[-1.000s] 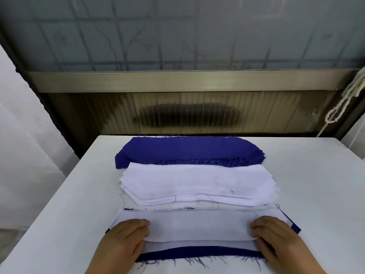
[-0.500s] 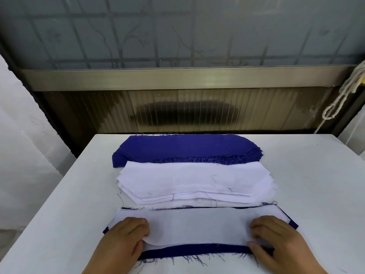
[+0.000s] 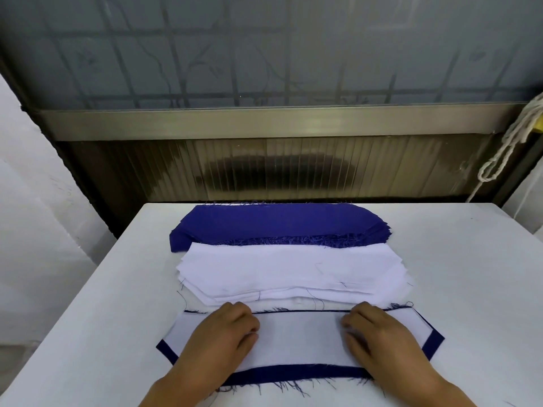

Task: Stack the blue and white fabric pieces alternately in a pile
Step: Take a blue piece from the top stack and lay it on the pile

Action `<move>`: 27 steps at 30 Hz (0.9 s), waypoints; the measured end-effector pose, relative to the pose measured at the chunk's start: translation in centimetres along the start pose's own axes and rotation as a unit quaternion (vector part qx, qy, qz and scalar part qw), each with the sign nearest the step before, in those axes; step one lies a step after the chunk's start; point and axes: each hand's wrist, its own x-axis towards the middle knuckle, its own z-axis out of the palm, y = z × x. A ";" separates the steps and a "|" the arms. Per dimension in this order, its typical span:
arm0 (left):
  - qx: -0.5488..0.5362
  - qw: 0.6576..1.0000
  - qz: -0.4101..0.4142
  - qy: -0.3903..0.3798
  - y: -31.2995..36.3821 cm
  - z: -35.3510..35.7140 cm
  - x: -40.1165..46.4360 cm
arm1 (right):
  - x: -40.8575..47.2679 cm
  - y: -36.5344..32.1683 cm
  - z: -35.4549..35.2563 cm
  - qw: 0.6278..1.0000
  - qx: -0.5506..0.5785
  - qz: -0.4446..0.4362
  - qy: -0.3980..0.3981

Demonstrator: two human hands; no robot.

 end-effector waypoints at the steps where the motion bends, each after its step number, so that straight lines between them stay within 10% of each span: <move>1: 0.011 1.000 0.000 0.002 -0.4 0.0 -0.4 | -0.3 0.5 -0.2 1.000 -0.006 0.019 0.008; 12: 0.052 0.994 -0.090 0.021 -4.8 -2.9 -1.8 | -0.6 5.1 -2.3 0.975 -0.162 0.140 0.059; 20: 0.072 0.987 -0.099 0.101 -4.0 -1.0 8.7 | 8.2 3.2 -1.4 0.986 -0.112 0.048 0.117; 27: 0.113 0.986 -0.119 0.001 -6.4 0.2 14.7 | 15.1 6.1 0.4 0.991 -0.099 0.092 -0.018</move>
